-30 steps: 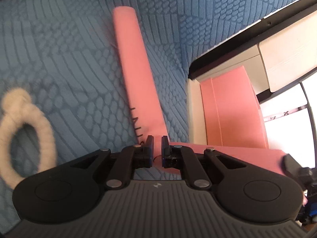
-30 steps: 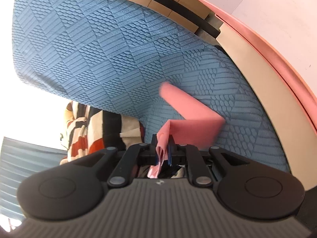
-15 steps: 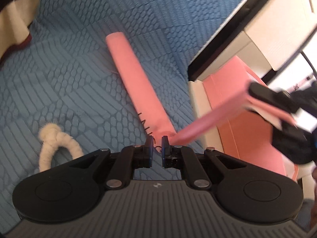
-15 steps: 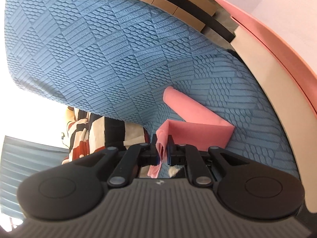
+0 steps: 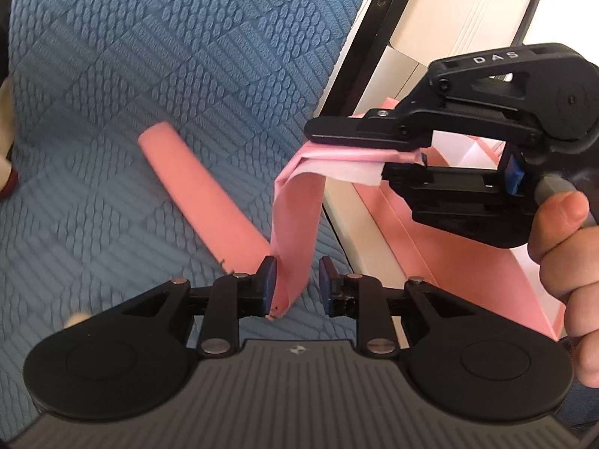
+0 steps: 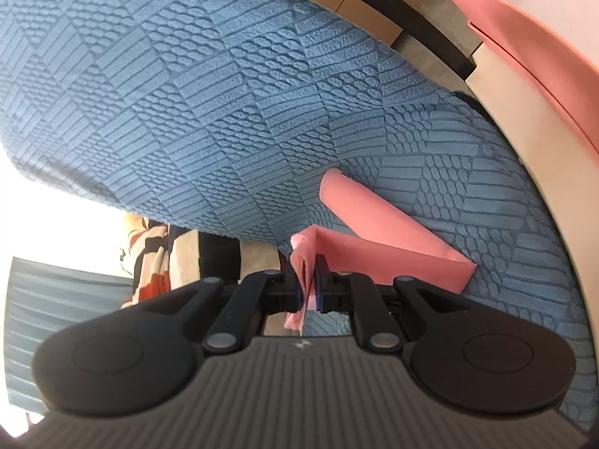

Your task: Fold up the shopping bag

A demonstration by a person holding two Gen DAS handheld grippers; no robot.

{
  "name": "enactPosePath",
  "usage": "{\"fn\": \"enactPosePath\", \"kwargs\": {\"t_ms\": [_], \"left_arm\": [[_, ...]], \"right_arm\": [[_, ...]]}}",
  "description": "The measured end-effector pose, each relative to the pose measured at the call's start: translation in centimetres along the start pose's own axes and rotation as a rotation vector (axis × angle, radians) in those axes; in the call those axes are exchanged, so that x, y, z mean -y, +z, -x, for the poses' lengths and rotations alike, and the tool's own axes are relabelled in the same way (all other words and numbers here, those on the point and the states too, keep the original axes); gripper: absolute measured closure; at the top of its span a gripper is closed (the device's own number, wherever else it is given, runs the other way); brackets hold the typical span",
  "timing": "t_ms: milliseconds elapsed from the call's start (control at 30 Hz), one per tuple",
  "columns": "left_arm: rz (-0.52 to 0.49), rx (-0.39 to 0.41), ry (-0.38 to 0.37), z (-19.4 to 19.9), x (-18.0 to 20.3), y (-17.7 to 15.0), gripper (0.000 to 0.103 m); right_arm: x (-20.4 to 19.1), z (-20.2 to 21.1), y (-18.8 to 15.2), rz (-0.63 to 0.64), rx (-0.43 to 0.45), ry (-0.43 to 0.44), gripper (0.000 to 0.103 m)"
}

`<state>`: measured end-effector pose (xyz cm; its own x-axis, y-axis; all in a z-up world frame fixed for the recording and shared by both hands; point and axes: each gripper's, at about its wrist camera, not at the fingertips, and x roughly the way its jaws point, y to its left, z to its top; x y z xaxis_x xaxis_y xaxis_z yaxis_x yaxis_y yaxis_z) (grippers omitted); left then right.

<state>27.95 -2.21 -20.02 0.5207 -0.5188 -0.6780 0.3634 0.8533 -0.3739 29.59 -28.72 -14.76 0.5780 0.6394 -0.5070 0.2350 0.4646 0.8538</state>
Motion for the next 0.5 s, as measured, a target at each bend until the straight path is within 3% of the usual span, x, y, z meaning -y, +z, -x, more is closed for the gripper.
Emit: {"fn": "enactPosePath", "kwargs": {"t_ms": [233, 333, 500], "left_arm": [[-0.030, -0.006, 0.017, -1.4, -0.3, 1.2, 0.076], [0.028, -0.020, 0.009, -1.4, -1.5, 1.4, 0.064], [0.011, -0.035, -0.017, -2.4, -1.4, 1.5, 0.063]], "right_arm": [[0.5, -0.7, 1.1, -0.031, 0.008, 0.012, 0.093], [0.6, -1.1, 1.1, -0.033, -0.006, 0.018, 0.093], [0.5, -1.6, 1.1, -0.025, -0.024, 0.024, 0.093]]}}
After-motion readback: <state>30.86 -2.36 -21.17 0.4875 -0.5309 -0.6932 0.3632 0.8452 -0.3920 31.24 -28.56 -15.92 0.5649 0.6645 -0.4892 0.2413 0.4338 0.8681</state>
